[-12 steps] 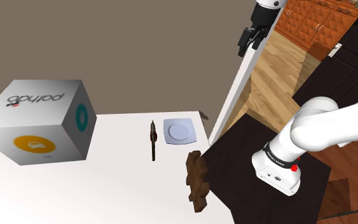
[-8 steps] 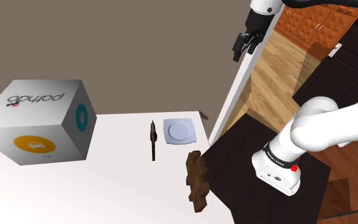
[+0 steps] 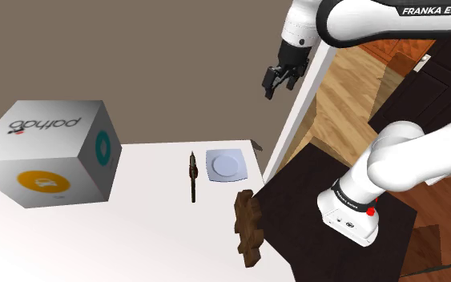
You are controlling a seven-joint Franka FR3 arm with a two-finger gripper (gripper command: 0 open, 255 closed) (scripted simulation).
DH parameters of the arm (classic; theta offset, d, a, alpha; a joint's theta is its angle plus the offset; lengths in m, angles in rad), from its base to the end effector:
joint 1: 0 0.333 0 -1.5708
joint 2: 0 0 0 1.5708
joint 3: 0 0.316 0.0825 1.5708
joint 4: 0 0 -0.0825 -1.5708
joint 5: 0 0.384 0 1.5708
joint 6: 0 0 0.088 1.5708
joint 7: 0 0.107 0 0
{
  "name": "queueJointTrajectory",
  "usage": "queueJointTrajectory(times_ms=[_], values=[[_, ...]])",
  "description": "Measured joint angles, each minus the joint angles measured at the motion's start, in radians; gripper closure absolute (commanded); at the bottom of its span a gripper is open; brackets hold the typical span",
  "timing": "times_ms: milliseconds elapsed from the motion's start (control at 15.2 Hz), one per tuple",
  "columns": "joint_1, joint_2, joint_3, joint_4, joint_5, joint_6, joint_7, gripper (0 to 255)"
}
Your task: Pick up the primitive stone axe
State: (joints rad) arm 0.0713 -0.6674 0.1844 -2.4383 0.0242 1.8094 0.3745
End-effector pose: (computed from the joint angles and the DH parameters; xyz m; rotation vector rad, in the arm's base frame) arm 0.3421 0.1003 0.5288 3.0531 -0.2469 0.0849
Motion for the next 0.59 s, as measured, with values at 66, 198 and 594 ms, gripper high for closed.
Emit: queueJointTrajectory(times_ms=[66,198,594], values=[[0.002,0.013,0.015,-0.014,0.008,0.028,0.022,0],[0.009,0.048,0.052,-0.02,0.025,0.07,0.075,0],[0.015,0.205,0.17,0.007,0.049,0.206,0.24,0]])
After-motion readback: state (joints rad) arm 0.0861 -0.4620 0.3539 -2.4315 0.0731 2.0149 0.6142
